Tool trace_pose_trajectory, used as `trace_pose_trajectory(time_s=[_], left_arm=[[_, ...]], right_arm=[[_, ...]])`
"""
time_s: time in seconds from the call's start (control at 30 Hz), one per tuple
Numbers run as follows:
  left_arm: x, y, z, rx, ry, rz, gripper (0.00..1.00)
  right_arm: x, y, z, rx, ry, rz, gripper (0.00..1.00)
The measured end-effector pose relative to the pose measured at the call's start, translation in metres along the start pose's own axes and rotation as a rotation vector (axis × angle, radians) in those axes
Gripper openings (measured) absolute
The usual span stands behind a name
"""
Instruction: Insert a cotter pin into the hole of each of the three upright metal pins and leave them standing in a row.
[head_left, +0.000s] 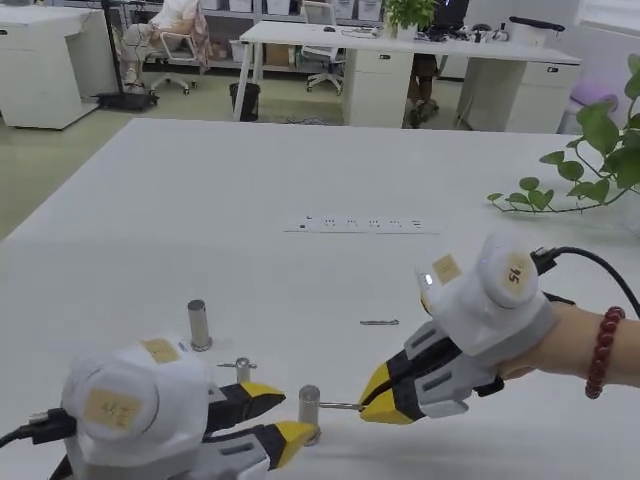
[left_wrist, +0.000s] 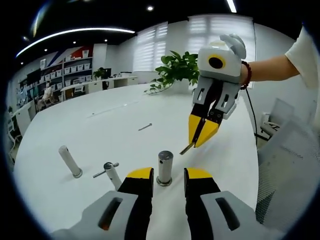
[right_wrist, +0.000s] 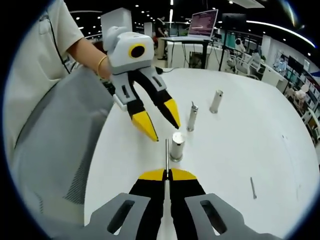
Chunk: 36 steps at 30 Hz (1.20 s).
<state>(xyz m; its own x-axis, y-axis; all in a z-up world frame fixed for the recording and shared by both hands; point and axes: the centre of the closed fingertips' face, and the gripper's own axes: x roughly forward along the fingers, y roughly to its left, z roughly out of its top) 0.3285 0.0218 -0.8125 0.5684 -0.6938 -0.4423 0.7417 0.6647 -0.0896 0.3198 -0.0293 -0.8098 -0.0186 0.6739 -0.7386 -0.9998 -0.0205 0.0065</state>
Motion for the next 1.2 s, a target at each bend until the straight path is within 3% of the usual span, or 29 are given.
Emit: trace_pose_trajectory(time_s=[0.2, 0.63, 0.8, 1.2], left_arm=[[0.009, 0.003, -0.008, 0.013, 0.035, 0.028, 0.23], [0.023, 0.002, -0.015, 0.015, 0.055, 0.047, 0.18], [0.024, 0.003, -0.016, 0.015, 0.061, 0.057, 0.12], [0.024, 0.003, -0.017, 0.009, 0.059, 0.063, 0.11]], right_arm=[[0.001, -0.006, -0.007, 0.002, 0.024, -0.012, 0.03], [0.006, -0.013, -0.011, 0.004, 0.044, -0.028, 0.03], [0.007, -0.014, -0.009, -0.001, 0.047, -0.023, 0.03], [0.010, -0.014, -0.010, -0.021, 0.068, -0.020, 0.03]])
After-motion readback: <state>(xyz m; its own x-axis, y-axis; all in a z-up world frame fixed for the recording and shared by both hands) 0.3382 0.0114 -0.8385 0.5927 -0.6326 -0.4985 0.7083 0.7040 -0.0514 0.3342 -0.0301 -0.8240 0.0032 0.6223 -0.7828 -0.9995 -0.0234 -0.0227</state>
